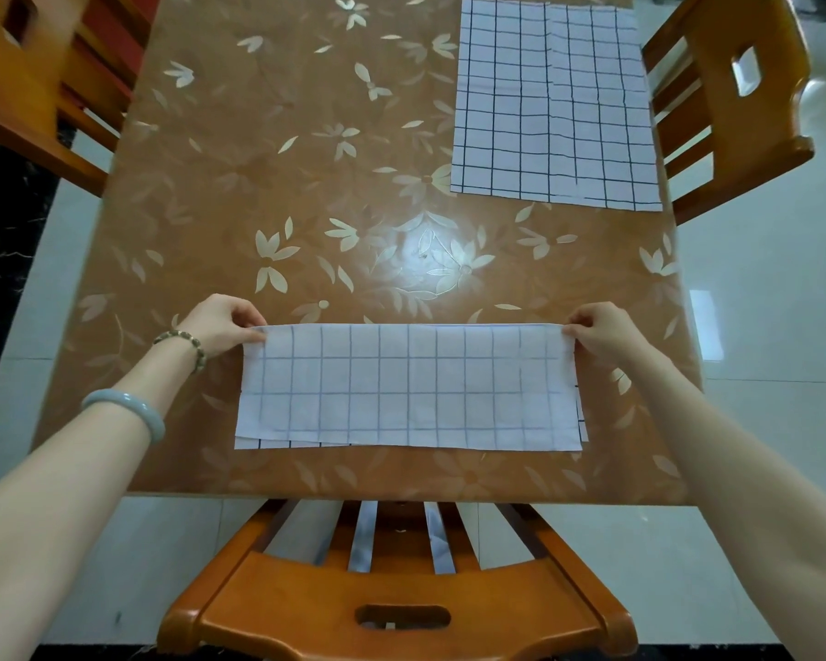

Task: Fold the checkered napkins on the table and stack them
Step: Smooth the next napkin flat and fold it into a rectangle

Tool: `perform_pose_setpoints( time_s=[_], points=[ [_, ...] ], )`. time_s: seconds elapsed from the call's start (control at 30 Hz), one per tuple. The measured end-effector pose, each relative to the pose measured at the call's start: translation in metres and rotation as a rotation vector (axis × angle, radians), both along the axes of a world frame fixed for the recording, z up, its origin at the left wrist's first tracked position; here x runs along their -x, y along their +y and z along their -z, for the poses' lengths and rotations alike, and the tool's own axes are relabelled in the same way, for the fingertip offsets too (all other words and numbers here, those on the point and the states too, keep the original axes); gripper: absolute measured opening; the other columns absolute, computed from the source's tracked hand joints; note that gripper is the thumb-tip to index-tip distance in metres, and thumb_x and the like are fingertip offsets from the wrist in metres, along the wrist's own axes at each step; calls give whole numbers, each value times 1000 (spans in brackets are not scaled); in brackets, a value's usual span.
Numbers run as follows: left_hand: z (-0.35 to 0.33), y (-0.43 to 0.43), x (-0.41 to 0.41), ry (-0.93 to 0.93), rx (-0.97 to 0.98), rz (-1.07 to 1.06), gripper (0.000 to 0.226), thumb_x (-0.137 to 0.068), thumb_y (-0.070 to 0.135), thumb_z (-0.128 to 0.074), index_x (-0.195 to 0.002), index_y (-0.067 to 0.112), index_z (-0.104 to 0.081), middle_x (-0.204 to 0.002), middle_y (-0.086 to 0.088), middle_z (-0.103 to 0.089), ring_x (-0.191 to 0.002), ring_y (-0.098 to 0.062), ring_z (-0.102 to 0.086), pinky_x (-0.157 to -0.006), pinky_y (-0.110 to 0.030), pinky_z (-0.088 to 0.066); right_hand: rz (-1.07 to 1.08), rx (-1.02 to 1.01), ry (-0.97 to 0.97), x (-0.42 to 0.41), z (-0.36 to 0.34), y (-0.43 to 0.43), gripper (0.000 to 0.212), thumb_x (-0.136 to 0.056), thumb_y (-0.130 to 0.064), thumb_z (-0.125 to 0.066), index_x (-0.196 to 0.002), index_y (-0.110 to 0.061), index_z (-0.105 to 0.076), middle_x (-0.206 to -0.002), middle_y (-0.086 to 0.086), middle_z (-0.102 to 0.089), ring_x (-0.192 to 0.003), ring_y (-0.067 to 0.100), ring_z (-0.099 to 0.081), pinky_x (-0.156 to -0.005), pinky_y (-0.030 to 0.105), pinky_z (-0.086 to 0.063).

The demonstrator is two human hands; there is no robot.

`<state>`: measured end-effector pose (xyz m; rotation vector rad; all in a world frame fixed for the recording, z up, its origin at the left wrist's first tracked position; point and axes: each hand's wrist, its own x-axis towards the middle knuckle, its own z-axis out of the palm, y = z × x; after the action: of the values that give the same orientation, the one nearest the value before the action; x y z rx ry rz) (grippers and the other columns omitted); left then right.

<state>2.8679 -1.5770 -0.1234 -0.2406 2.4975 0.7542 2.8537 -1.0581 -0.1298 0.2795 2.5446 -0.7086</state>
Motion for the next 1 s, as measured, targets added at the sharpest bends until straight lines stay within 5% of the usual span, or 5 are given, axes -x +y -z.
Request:
perform_pose_setpoints(
  time_s=[0.13, 0.3, 0.5, 0.83, 1.0],
  points=[
    [-1, 3, 2, -34, -46, -6, 12, -78, 24, -77, -86, 20, -69, -89, 2, -68, -88, -16, -61, -80, -34, -48, 21, 56, -17, 3, 1, -1, 8, -89, -16, -60, -96, -15, -63, -93, 2, -64, -90, 20, -58, -76, 29, -41],
    [4, 3, 2, -10, -39, -41, 9, -80, 24, -75, -88, 25, -71, -91, 3, -68, -93, -16, -61, -86, -37, -49, 154, 287, -71, 4, -5, -4, 30, -76, -9, -76, -103, -13, -63, -89, 1, -62, -76, 9, -55, -63, 18, -40],
    [7, 5, 1, 22, -42, -100, 11, -76, 20, -78, -83, 26, -71, -85, 3, -71, -88, -17, -64, -83, -39, -53, 265, 296, -17, 5, -5, -4, 16, -78, -5, -74, -92, -1, -67, -73, 2, -58, -63, 10, -54, -46, 9, -44],
    [9, 5, 1, 25, -36, -73, 17, -77, 17, -76, -73, 32, -70, -78, 3, -69, -80, -17, -61, -77, -35, -50, 380, 429, -18, 6, 1, 0, 9, -84, -13, -70, -92, -9, -68, -88, 6, -64, -78, 15, -62, -56, 15, -53],
    [10, 6, -1, 23, -45, -93, 8, -79, 20, -74, -76, 27, -72, -82, 6, -71, -84, -12, -63, -80, -36, -52, 369, 433, 19, 7, -2, -6, 23, -78, -4, -74, -99, -11, -67, -76, -1, -54, -59, 4, -54, -45, 9, -42]
  ],
)
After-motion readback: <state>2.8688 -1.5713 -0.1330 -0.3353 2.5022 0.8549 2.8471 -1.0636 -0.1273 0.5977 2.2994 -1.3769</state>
